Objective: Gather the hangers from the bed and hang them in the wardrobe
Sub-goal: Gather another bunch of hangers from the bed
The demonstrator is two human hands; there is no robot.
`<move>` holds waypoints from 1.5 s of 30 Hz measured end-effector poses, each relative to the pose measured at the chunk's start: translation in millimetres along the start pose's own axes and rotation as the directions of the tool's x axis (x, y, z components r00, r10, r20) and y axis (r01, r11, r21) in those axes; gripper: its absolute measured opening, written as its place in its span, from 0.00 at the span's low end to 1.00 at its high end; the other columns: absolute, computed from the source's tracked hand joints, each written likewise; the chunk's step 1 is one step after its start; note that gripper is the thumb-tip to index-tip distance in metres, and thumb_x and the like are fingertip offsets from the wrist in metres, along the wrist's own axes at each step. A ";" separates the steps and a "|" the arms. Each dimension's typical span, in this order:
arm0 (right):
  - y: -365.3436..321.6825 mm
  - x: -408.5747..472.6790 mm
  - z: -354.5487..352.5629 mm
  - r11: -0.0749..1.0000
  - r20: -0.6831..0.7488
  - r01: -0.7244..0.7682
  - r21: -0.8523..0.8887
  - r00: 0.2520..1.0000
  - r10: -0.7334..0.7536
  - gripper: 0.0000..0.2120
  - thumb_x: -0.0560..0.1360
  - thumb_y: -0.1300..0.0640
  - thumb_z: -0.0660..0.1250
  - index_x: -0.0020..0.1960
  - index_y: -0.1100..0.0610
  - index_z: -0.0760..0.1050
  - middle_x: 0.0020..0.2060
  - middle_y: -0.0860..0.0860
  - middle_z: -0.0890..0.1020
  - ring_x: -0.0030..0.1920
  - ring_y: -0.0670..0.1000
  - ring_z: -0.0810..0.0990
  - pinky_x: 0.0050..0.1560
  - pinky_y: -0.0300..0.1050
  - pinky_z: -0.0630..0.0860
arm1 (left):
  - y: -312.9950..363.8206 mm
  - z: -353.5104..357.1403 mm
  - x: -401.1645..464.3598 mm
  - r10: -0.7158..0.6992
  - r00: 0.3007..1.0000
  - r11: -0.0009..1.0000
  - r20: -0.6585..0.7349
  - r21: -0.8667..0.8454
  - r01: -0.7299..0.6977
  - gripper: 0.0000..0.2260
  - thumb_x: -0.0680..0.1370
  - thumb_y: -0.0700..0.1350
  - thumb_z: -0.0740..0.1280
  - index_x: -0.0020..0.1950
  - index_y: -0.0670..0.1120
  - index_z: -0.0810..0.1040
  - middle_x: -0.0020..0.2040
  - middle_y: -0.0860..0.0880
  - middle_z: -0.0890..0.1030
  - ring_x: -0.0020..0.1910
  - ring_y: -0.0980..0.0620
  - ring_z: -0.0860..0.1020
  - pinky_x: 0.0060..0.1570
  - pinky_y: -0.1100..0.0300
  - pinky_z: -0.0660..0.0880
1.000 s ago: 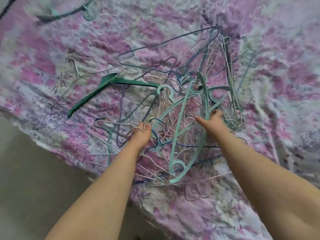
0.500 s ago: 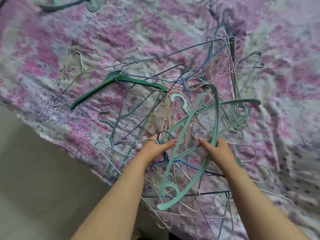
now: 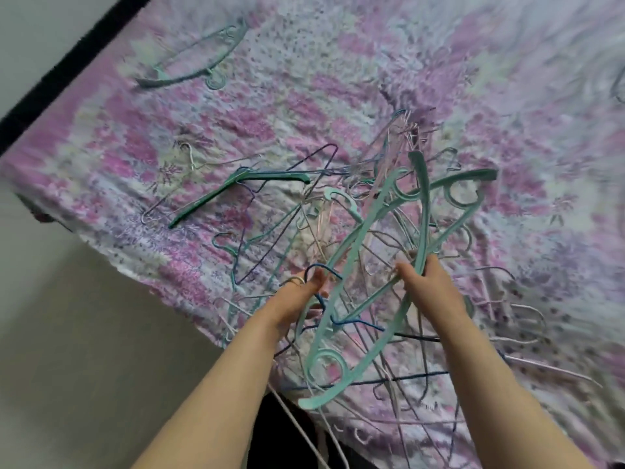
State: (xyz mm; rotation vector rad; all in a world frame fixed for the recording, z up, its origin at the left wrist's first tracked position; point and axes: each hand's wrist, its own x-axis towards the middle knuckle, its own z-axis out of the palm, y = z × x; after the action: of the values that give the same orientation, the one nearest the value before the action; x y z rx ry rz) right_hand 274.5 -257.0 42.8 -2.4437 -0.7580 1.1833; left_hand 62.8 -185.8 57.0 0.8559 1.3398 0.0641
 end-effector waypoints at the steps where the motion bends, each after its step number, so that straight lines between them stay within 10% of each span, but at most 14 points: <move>1: -5.7 -9.1 -6.2 0.999 -0.009 0.000 -0.033 1.000 -0.001 0.25 0.71 0.37 0.60 0.61 0.52 0.69 0.50 0.52 0.81 0.50 0.59 0.80 0.51 0.55 0.75 | 3.2 0.9 -10.8 -0.008 1.000 1.000 0.004 -0.030 0.008 0.10 0.79 0.57 0.59 0.47 0.52 0.71 0.47 0.51 0.76 0.47 0.47 0.78 0.49 0.53 0.78; 7: -32.3 -55.4 -44.0 0.991 -0.066 0.020 -0.130 0.997 -0.029 0.19 0.76 0.43 0.59 0.61 0.54 0.69 0.46 0.53 0.78 0.48 0.58 0.78 0.45 0.50 0.71 | 21.1 0.5 -69.4 -0.044 0.984 0.985 0.173 -0.157 0.071 0.09 0.78 0.52 0.65 0.50 0.47 0.74 0.50 0.46 0.77 0.42 0.52 0.79 0.39 0.62 0.80; 12: -52.0 -90.3 -66.2 0.985 -0.091 0.135 -0.108 0.985 -0.145 0.19 0.78 0.44 0.59 0.62 0.56 0.68 0.49 0.54 0.79 0.48 0.58 0.78 0.46 0.50 0.71 | 30.8 -8.3 -95.7 0.145 0.965 0.984 0.217 -0.130 -0.119 0.45 0.50 0.67 0.79 0.60 0.47 0.73 0.56 0.45 0.81 0.55 0.47 0.81 0.48 0.57 0.79; 15: -73.9 -108.9 -71.6 0.966 -0.062 0.247 -0.071 0.966 -0.252 0.21 0.79 0.43 0.58 0.64 0.56 0.67 0.53 0.56 0.80 0.50 0.58 0.79 0.51 0.51 0.73 | 43.8 -15.6 -112.0 0.229 0.961 0.973 0.155 -0.059 -0.222 0.51 0.53 0.65 0.79 0.70 0.49 0.64 0.63 0.46 0.77 0.58 0.48 0.79 0.56 0.55 0.76; 22: -144.1 -139.5 -59.5 0.897 0.035 0.440 -0.031 0.898 -0.439 0.24 0.79 0.45 0.60 0.70 0.55 0.61 0.50 0.53 0.76 0.55 0.59 0.78 0.53 0.51 0.74 | 63.4 -33.4 -139.4 0.260 0.948 0.959 -0.183 -0.061 -0.275 0.27 0.70 0.49 0.77 0.65 0.43 0.71 0.54 0.46 0.82 0.47 0.51 0.81 0.49 0.57 0.75; 29: -190.2 -148.6 -52.4 0.845 0.212 0.531 -0.064 0.835 -0.508 0.21 0.80 0.44 0.58 0.69 0.52 0.63 0.52 0.51 0.77 0.47 0.52 0.75 0.48 0.45 0.71 | 64.2 -62.8 -172.7 0.246 0.947 0.915 -0.205 -0.272 -0.297 0.09 0.73 0.45 0.74 0.50 0.46 0.78 0.43 0.49 0.84 0.46 0.52 0.82 0.45 0.55 0.75; 33: -204.2 -150.6 -42.2 0.816 0.271 0.572 -0.081 0.800 -0.535 0.28 0.79 0.44 0.59 0.74 0.53 0.56 0.63 0.55 0.76 0.52 0.54 0.77 0.48 0.44 0.70 | 56.3 -71.8 -181.1 0.236 0.947 0.883 -0.217 -0.358 -0.302 0.20 0.67 0.48 0.77 0.55 0.43 0.79 0.50 0.45 0.85 0.54 0.47 0.82 0.55 0.49 0.74; 38: -203.2 -157.2 -15.5 0.708 0.023 0.638 -0.303 0.748 -0.664 0.41 0.73 0.37 0.65 0.76 0.56 0.54 0.72 0.57 0.65 0.71 0.57 0.65 0.70 0.55 0.64 | 53.6 -81.4 -184.3 0.189 0.887 0.840 -0.421 -0.398 -0.368 0.25 0.64 0.60 0.77 0.55 0.49 0.79 0.55 0.46 0.82 0.55 0.45 0.79 0.60 0.49 0.72; 42: -174.8 -174.9 0.0 0.538 -0.285 0.734 -0.414 0.457 -0.842 0.31 0.72 0.36 0.63 0.66 0.56 0.65 0.62 0.58 0.72 0.64 0.58 0.67 0.67 0.55 0.62 | 55.1 -93.3 -189.8 0.153 0.832 0.777 -0.532 -0.455 -0.434 0.31 0.58 0.65 0.77 0.54 0.49 0.77 0.56 0.45 0.81 0.56 0.43 0.78 0.62 0.43 0.72; 45: -160.7 -181.9 9.8 0.679 -0.111 0.640 -0.359 0.693 -0.712 0.33 0.70 0.30 0.59 0.58 0.56 0.70 0.53 0.55 0.77 0.54 0.56 0.74 0.57 0.52 0.72 | 47.3 -104.5 -196.5 0.071 0.795 0.743 -0.602 -0.500 -0.445 0.23 0.67 0.61 0.75 0.54 0.47 0.77 0.55 0.46 0.81 0.56 0.44 0.78 0.60 0.45 0.73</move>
State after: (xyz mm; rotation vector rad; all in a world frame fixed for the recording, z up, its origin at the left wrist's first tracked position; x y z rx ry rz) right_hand 121.3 -233.6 229.8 -2.0965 -1.6748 0.4828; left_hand -61.6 -198.7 247.0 0.4482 1.5691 1.0177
